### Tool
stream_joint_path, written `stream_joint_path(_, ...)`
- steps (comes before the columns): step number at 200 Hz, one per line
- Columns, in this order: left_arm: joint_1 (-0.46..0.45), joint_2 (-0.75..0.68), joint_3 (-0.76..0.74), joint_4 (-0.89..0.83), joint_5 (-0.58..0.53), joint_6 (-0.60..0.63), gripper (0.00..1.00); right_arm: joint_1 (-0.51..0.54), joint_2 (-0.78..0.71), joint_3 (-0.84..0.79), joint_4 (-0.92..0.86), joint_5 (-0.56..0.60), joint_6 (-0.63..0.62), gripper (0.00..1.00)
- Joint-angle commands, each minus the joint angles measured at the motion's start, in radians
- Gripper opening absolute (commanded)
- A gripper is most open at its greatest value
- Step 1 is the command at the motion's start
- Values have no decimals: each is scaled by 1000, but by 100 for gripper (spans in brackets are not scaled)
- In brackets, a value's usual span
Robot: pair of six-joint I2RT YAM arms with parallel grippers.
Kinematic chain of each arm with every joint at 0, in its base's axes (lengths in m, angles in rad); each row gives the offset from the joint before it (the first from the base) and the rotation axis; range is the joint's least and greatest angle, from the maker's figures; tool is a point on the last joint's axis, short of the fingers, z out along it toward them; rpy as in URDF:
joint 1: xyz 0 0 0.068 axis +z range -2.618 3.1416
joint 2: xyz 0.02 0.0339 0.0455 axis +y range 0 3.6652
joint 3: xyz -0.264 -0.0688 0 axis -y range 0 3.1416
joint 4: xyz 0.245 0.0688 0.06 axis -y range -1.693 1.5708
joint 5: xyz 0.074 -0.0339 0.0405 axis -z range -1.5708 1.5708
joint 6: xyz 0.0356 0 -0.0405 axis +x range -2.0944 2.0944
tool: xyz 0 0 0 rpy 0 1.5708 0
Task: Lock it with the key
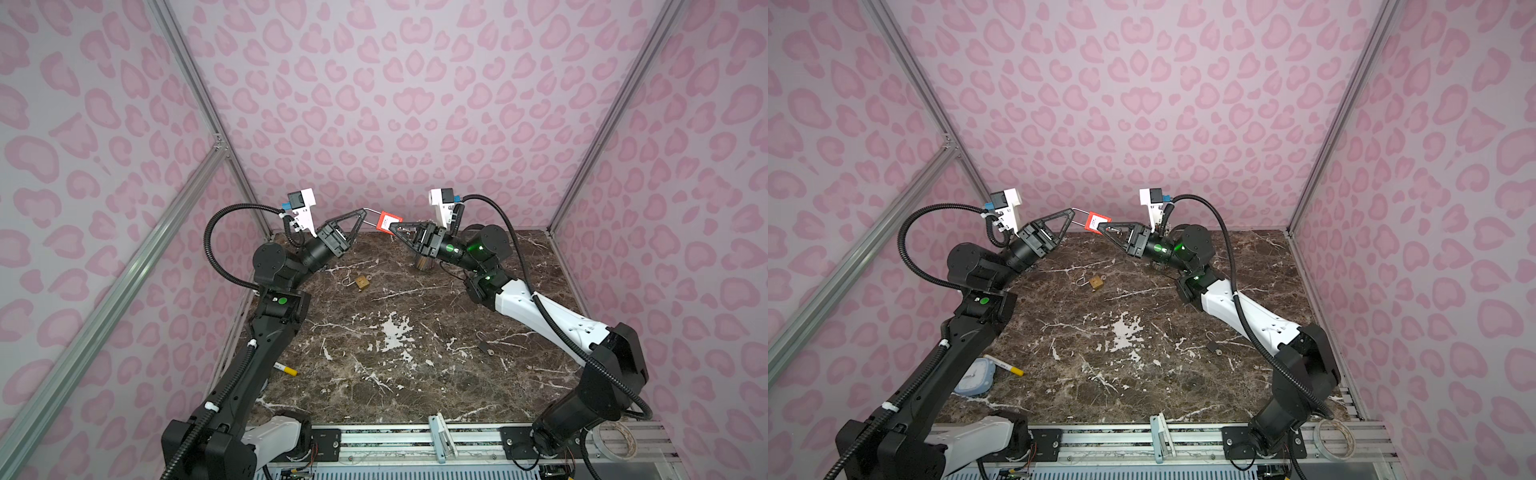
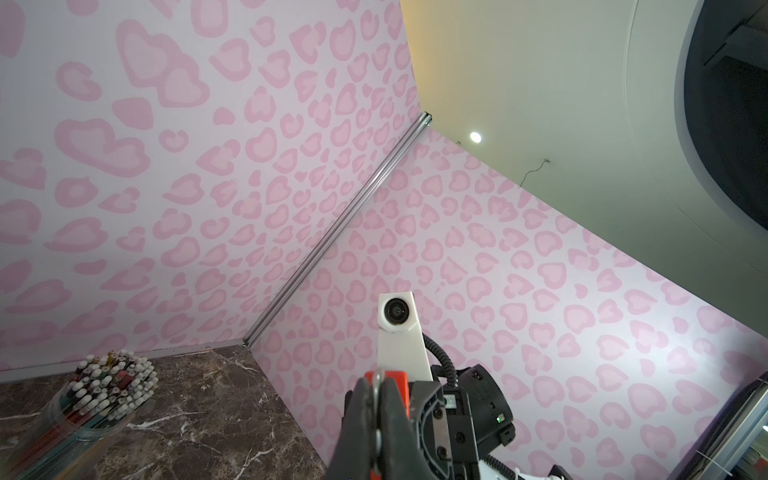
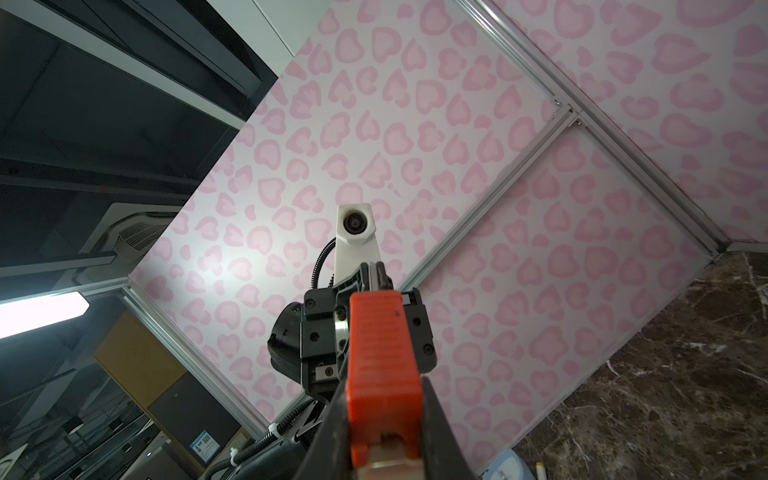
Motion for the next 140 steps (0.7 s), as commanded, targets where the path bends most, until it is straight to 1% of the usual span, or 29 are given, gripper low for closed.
stream_joint_path(1,-3,8,-1,-23,62,40,4,5,-10,-3,28,-22,-8,9)
stream_joint_path(38,-34,34,-2,-17,78,35,4,23,25,22,15,-22,-11,8)
stream_joint_path(82,-23,5,-2,-57,59,61,5,-2,6,-3,30,-20,-3,7)
stream_joint_path(99,-17,7,-4,-48,52,41,12,-13,-7,-20,27,-15,-3,7)
stream_joint_path(134,-19,21,-10,-20,48,16,34,-15,-7,-29,37,-6,0,8)
stream_joint_path(138,-19,23,-11,-21,49,13,35,-13,-6,-30,39,-5,1,8)
stream_joint_path(140,-21,23,-11,-20,49,15,39,-14,-4,-30,41,-5,2,8)
